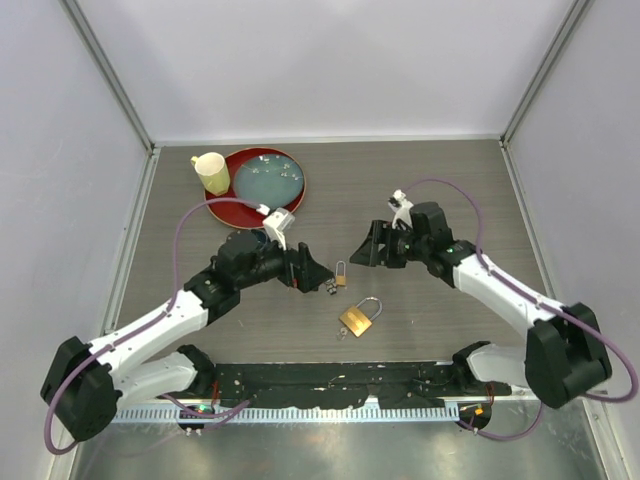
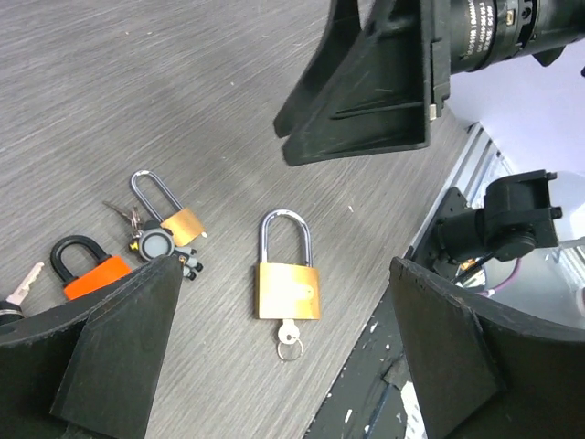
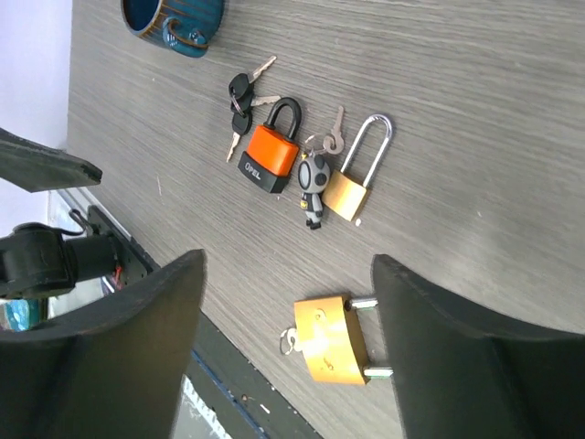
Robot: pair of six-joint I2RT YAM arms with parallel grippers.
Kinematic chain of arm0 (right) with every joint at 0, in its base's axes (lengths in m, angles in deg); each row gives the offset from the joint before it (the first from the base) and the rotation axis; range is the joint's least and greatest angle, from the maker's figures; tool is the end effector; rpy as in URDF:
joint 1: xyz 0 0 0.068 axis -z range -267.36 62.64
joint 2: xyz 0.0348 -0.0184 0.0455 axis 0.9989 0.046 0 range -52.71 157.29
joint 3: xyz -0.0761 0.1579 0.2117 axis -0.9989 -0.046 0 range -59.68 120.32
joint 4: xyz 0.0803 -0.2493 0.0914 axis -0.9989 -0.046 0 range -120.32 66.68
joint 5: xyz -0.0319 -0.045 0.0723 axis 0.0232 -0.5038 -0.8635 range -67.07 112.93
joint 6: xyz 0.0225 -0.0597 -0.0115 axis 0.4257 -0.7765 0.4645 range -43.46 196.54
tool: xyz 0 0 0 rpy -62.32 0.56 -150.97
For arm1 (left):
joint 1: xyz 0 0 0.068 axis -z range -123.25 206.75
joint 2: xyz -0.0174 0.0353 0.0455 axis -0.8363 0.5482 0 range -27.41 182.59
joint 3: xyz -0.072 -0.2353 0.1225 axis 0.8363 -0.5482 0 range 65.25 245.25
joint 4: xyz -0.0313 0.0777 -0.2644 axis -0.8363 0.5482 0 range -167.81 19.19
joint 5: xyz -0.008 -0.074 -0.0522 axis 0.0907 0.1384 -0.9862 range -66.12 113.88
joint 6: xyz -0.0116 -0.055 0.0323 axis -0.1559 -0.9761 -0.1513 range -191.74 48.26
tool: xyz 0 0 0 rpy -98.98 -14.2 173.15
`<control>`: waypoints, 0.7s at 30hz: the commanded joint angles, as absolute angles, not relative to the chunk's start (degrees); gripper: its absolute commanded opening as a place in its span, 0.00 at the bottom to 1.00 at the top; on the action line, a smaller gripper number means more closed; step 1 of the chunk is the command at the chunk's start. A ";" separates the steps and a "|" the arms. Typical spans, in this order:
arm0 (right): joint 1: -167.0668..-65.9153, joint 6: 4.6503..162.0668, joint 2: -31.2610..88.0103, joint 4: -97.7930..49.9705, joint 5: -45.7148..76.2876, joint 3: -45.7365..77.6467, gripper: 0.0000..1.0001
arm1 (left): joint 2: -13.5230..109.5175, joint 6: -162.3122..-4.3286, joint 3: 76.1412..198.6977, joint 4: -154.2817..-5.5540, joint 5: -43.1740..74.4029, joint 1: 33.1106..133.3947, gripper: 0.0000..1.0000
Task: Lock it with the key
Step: Place the key at the center of the board.
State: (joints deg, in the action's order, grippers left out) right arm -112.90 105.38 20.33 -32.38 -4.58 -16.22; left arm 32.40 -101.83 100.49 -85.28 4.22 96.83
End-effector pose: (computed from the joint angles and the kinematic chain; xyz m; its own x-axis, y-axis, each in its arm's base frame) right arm 0.2540 0.1472 0.2167 -0.8349 0.0752 -0.5452 -0.3484 0.6947 0.6293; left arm 0.1923 -0.1840 0.2534 -0.6219 -0.0937 -0.7774 0.6246 0.5394 -0.5647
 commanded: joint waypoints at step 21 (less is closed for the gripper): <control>-107.05 109.76 6.80 -39.22 -7.57 -27.76 0.78 | 41.91 -106.02 104.27 -91.44 -7.30 96.83 0.98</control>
State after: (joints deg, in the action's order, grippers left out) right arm -107.37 107.90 7.70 -37.36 -6.15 -25.42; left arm 37.01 -105.87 99.49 -90.00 -0.22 96.81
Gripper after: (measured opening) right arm 0.798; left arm 0.992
